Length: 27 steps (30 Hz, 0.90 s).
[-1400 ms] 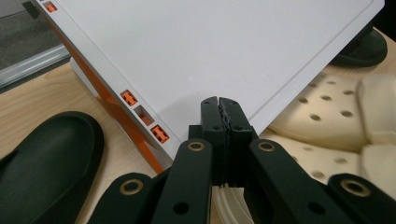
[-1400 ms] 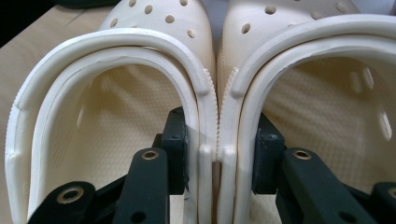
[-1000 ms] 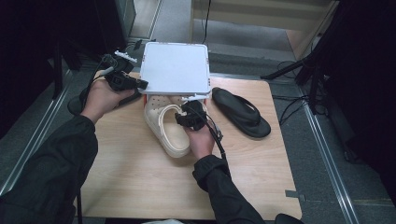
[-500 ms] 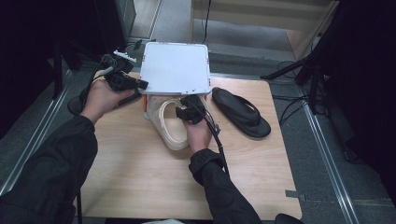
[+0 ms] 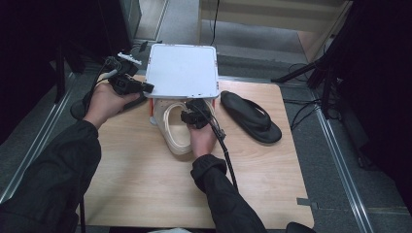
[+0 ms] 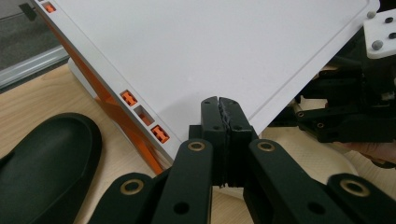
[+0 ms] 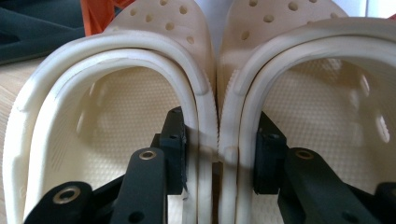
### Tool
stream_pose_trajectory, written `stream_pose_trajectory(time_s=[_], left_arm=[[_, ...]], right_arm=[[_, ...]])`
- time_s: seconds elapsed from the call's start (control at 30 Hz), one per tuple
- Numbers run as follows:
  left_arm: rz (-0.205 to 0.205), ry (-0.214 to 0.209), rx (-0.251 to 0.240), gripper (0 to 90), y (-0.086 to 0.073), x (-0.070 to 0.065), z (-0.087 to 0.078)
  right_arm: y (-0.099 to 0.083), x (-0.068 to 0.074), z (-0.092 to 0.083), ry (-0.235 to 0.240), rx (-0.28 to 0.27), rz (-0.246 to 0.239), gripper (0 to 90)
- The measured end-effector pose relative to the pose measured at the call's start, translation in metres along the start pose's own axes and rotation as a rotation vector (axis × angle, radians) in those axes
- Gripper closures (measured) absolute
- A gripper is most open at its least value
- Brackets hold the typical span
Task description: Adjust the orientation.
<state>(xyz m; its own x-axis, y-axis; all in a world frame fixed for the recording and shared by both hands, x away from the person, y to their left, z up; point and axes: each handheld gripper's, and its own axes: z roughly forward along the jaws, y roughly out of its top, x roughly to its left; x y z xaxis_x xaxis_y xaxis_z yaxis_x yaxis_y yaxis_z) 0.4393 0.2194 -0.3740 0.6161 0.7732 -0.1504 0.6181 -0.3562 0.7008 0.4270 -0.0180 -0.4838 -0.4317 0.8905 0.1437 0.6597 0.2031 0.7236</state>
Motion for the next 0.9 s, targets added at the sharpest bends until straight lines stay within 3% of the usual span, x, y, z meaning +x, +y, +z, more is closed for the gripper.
stream_pose_trajectory(time_s=[0.13,0.4,0.9], left_arm=[[0.003,-0.002,-0.002,90.0,-0.001,0.000,0.000],[0.000,-0.001,-0.001,90.0,0.000,0.000,0.000],[-0.005,0.003,0.002,90.0,0.000,0.000,0.000]], right_arm=[[-0.004,0.003,-0.001,-0.003,0.001,-0.055,59.6],[-0.008,-0.004,-0.006,0.039,0.007,-0.032,49.7],[-0.019,-0.005,-0.052,0.078,-0.021,-0.097,49.9]])
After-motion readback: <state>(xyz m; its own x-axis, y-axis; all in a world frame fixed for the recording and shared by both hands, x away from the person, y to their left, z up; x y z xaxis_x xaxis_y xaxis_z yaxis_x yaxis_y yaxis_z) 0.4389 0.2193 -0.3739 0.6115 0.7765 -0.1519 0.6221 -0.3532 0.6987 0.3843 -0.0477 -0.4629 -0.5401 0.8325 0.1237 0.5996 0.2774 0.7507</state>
